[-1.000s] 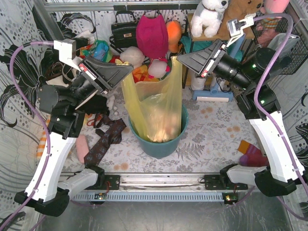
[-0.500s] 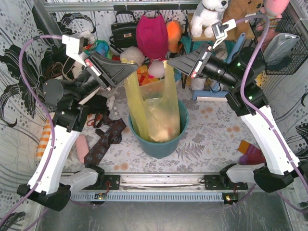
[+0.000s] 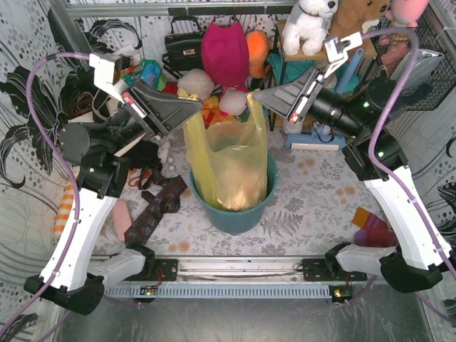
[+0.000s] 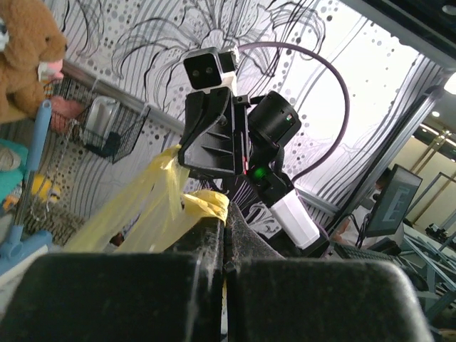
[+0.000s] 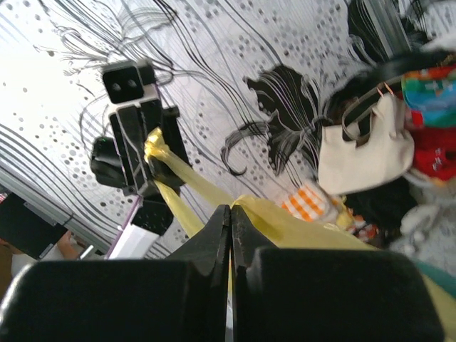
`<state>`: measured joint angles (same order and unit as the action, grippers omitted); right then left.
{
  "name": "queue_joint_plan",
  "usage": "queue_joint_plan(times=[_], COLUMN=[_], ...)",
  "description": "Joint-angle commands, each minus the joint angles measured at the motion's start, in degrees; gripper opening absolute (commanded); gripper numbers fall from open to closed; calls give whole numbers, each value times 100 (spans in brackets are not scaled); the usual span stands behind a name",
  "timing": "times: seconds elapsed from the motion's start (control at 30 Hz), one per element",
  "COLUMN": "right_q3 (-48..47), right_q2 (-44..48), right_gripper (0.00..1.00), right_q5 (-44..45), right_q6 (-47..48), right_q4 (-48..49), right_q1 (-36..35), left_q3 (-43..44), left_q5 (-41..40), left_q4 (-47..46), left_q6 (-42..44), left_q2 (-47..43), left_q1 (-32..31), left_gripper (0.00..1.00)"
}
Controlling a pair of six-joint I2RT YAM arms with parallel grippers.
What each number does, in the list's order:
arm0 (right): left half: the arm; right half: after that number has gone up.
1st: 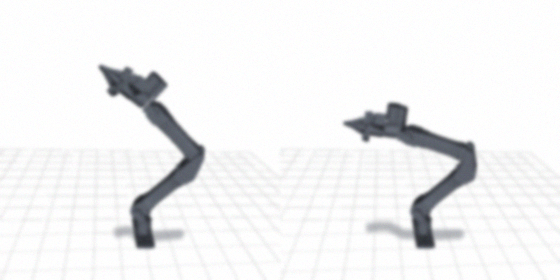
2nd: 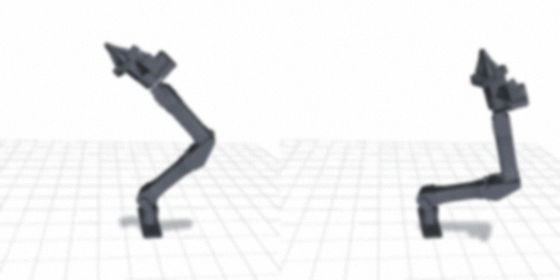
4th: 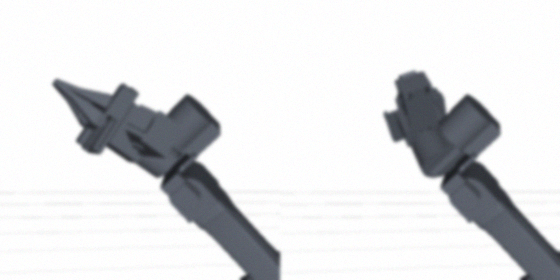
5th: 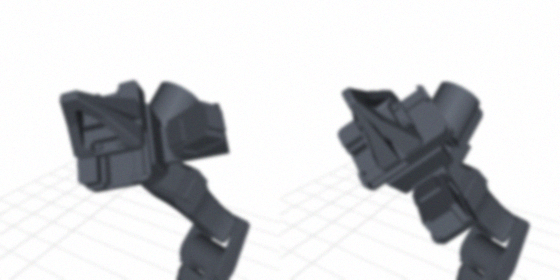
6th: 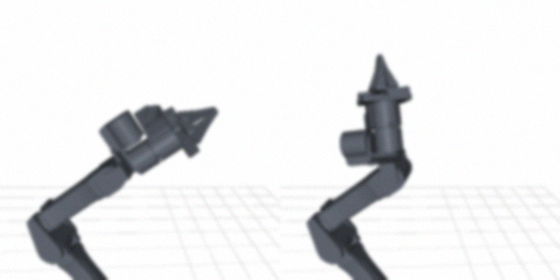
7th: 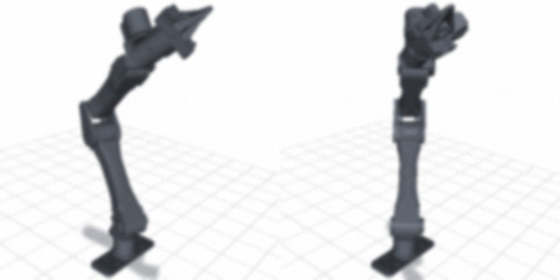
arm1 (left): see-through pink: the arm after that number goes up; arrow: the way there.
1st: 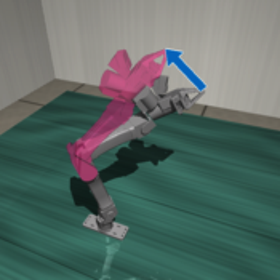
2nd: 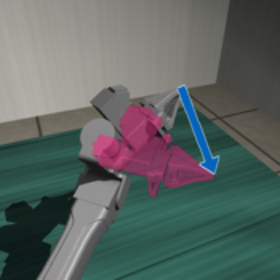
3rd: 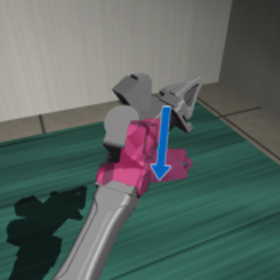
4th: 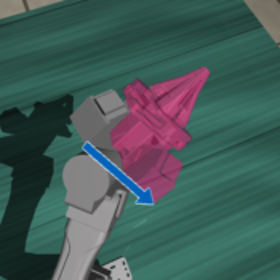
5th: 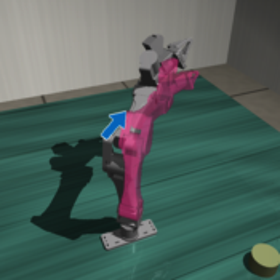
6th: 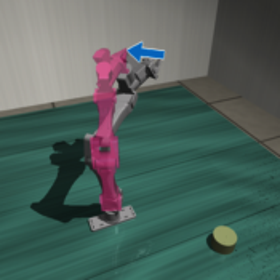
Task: Tie the trash bag
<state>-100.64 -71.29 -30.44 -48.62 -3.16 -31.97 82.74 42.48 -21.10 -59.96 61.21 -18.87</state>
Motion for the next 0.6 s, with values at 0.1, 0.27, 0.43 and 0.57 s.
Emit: queue_joint_plan(times=[0.1, 0.27, 0.43, 0.57], right_q3=[1332, 1180, 654, 115], right_q2=[651, 774, 717, 604], right_gripper=[0, 0, 0, 0], right_q5=[224, 377, 516, 575], right_q6=[275, 505, 717, 837], right_q4=[99, -317, -699, -926], right_q1=[-29, -31, -31, -33], left_q3=[-1009, -1026, -768, -462], left_q5=[244, 273, 264, 292], left_q4=[-671, -723, -799, -790], left_q6=[-92, -122, -177, -228], left_q2=[-328, -408, -400, -352], left_q1=[18, 22, 22, 22], left_gripper=[0, 0, 0, 0])
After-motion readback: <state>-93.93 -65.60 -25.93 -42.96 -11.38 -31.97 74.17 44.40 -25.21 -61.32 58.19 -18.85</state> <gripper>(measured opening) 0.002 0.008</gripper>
